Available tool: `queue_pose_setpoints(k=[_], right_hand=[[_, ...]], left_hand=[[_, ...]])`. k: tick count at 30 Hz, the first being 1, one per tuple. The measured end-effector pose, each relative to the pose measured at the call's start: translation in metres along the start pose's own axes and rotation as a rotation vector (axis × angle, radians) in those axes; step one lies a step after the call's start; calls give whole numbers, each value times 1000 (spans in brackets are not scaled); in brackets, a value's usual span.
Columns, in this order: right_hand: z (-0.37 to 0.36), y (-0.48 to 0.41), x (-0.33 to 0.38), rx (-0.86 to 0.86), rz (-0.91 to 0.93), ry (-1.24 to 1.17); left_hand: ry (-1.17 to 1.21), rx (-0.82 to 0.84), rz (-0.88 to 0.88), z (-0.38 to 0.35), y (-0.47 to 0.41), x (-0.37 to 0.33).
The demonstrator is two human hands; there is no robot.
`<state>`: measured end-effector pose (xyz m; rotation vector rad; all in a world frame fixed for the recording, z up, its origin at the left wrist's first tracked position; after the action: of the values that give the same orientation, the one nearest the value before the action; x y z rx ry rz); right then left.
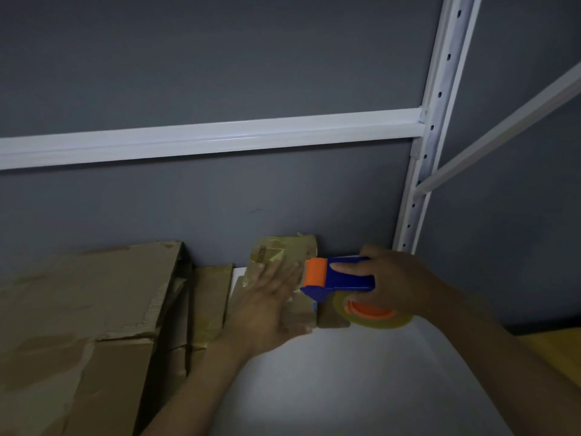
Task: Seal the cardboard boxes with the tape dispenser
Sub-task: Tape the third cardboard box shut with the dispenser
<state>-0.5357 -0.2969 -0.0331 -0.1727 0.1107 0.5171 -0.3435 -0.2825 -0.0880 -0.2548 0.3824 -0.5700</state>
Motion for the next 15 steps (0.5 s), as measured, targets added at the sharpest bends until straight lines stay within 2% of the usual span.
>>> queue_pose_setpoints(k=[4, 10, 15], right_hand=[[-6, 2, -4, 33, -18, -37], [-15, 26, -28, 91, -73, -194], [-27, 58, -51, 107, -146, -41]], left_hand=[[90, 36, 70, -7, -11, -7], [92, -37, 13, -5, -10, 2], [44, 5, 53, -4, -13, 2]])
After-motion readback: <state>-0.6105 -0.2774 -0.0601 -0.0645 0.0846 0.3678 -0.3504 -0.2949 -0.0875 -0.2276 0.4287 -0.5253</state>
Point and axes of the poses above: each hand's wrist, its own y-axis away from the middle knuckle, its own z-axis out of the back of the hand, x = y × z, the point moved 7 cm from there along -y, towards the middle knuckle, and after that the axes turned 14 degrees about y, right-handed, at the moved point
